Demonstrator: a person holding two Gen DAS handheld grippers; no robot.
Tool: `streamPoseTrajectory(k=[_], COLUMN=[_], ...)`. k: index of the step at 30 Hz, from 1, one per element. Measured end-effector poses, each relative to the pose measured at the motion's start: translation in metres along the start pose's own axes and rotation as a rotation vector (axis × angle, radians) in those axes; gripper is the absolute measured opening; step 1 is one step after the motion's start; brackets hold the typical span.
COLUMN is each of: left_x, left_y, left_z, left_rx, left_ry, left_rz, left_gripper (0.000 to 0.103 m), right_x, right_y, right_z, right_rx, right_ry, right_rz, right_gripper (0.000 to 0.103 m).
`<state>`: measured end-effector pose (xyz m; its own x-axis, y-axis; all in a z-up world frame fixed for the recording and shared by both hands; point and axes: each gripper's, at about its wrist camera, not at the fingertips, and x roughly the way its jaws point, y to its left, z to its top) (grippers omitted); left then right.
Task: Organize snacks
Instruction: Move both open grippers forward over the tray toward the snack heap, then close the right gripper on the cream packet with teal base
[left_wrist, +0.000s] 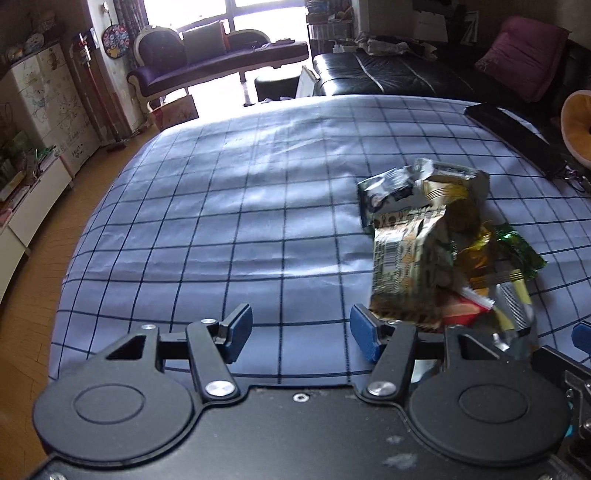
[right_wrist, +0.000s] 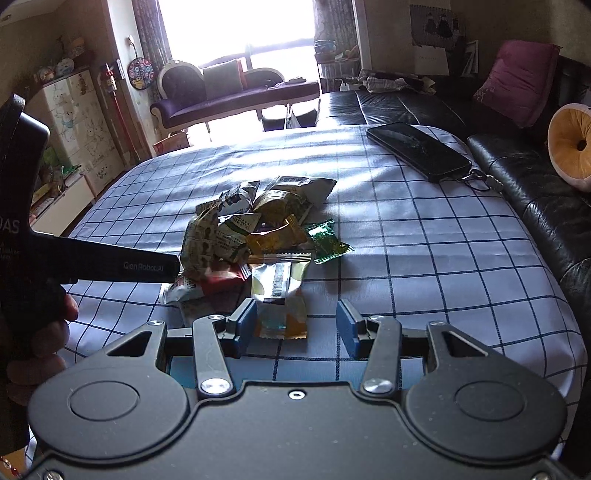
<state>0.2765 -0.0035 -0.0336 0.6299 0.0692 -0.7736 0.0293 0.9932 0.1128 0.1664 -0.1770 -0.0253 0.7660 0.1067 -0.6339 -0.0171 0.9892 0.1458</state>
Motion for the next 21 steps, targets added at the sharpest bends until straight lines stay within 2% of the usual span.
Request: streamPoseTrajectory(k=[6, 8, 12, 16, 21], left_x=[0.009, 0.010, 0.013, 0.015, 0.016], left_y=[0.022, 0.022, 0.020, 0.027, 0.024], left_z=[-0.007, -0.009, -0.015, -0.016, -0.017], left_rx=[-0.068, -0.067, -0.058, -0.080, -0.072], left_ry=[0.012, 0.005, -0.018, -0.015, -0.024], left_rz=[-0.058, -0.056, -0.011, -0.040, -0.027], left_gripper=[0.067, 0.069, 0.082, 0.082, 0.082], right_x=[0.016, 0.020, 0.027, 0.035, 0.036], right_y=[0.003, 0.004, 0.008, 0.011, 0.021], right_z=[0.003, 0.004, 0.006, 0.006, 0.003], right_rx=[0.009, 0.017, 0.019, 0.018, -0.045], right_ry=[0.038, 0.042, 0.041, 0.044, 0.034], right_rz=[0.010, 0.013, -0.006, -0.034, -0.072], right_gripper=[0.054, 0.054, 0.054, 0.055, 0.055])
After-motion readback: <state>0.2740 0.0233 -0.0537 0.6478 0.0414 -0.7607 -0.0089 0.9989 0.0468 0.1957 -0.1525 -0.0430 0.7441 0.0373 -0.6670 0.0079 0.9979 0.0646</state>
